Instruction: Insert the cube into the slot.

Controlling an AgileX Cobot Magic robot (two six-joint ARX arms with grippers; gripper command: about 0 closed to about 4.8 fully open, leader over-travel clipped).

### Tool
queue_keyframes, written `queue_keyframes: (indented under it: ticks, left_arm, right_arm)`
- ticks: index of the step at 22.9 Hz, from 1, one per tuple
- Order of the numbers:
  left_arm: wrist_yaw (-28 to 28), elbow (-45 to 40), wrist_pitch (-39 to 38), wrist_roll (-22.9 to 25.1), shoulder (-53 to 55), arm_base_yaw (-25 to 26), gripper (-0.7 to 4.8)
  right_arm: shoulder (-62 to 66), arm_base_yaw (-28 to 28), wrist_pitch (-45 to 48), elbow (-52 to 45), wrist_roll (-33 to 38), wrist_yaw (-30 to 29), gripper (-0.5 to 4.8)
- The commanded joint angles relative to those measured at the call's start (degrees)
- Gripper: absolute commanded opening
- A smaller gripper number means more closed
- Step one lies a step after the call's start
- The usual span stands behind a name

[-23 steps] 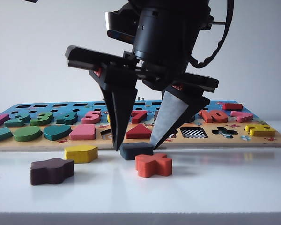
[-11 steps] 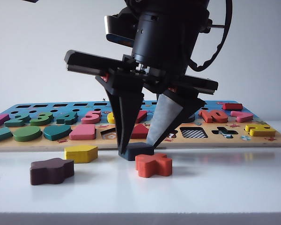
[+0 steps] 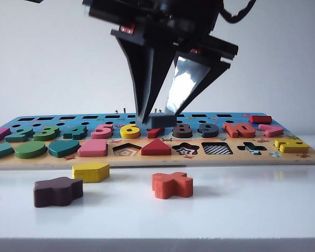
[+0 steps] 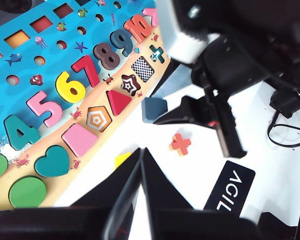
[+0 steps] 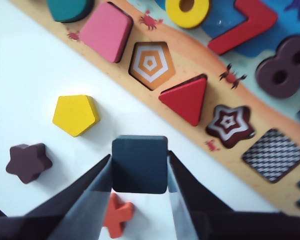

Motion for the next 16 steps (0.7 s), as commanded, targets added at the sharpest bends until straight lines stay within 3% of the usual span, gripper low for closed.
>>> queue_keyframes:
  ticks: [1, 9, 16]
  left_arm:
    - [0.11, 0.28, 0.22, 0.24, 0.09, 0.04, 0.17]
    - [0.11, 0.28, 0.22, 0.24, 0.09, 0.04, 0.17]
    - [0.09, 0.28, 0.22, 0.24, 0.0, 0.04, 0.17]
  right_arm:
    - [-2.34, -0.42, -1.81, 1.36, -10.58, 0.42, 1.38]
    - [-5.95, -3.54, -6.78, 1.53, -33.9, 0.44, 1.21]
    - [-6.64, -7.5, -6.82, 1.53, -47.78, 0.39, 0.89]
